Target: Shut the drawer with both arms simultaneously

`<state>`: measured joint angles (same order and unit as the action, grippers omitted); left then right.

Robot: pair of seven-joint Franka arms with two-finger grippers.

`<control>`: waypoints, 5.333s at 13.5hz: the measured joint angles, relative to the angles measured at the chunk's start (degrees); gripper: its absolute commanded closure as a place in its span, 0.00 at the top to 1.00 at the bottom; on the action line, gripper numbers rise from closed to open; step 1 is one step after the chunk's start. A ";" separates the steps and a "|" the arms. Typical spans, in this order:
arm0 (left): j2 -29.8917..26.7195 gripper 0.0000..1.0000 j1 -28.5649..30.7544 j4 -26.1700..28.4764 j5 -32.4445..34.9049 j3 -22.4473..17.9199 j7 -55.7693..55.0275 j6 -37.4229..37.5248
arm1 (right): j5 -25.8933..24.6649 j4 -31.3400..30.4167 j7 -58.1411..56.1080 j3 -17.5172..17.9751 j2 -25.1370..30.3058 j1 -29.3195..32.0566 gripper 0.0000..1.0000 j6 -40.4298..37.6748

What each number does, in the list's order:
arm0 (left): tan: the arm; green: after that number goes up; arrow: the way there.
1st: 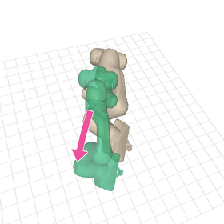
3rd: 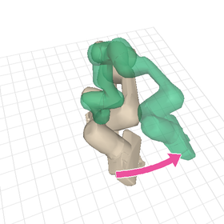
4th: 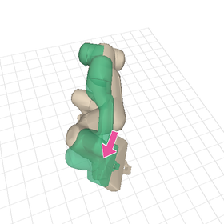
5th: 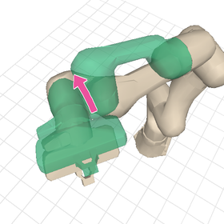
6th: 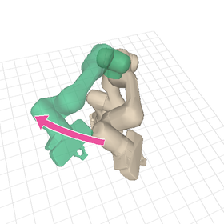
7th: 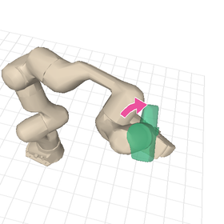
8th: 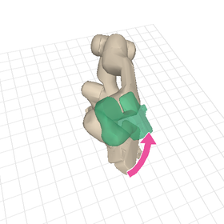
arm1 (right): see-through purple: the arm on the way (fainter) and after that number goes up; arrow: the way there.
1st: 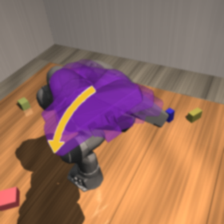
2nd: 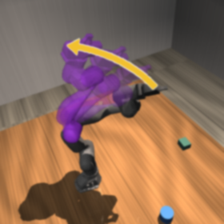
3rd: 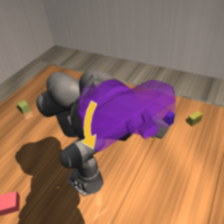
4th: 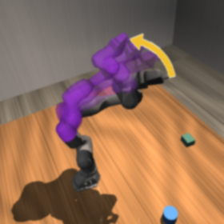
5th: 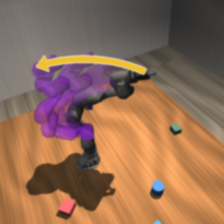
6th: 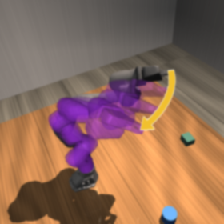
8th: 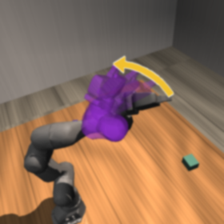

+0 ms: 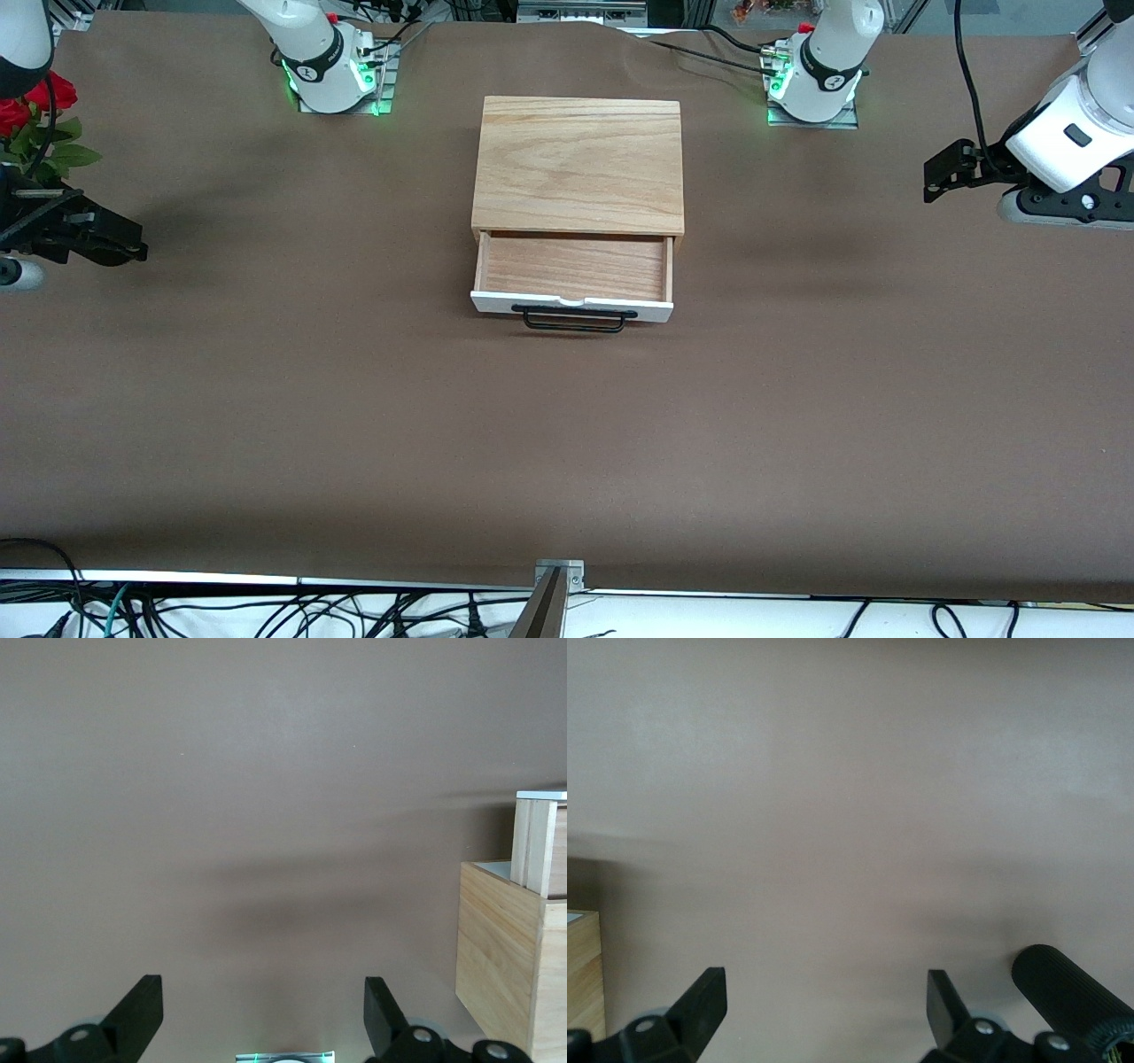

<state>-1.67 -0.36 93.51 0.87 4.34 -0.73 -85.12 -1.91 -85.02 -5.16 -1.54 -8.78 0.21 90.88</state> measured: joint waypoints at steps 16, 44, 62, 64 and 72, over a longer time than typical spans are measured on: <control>0.01 1.00 -0.01 0.00 0.00 0.00 0.00 -0.06 | 0.00 0.00 0.06 0.00 -0.39 0.08 1.00 0.02; 10.92 1.00 -3.68 0.10 -19.74 1.37 -0.89 -16.72 | 7.35 -0.04 0.49 1.01 -6.38 -5.97 1.00 6.78; 34.45 1.00 -13.62 0.53 -44.70 8.39 -0.85 -41.12 | 25.25 -0.03 0.96 1.30 -27.36 -26.95 1.00 33.70; 35.31 1.00 -13.89 0.53 -45.37 8.95 -0.85 -41.28 | 25.45 -0.03 0.96 1.39 -27.80 -27.41 1.00 33.62; 36.30 1.00 -13.90 0.53 -45.37 9.09 -0.79 -41.53 | 25.68 0.12 5.44 4.03 -28.39 -28.82 1.00 32.21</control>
<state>34.63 -14.26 94.04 -44.50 13.43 -1.52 -126.65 23.77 -84.90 0.28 2.50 -37.17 -28.61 123.09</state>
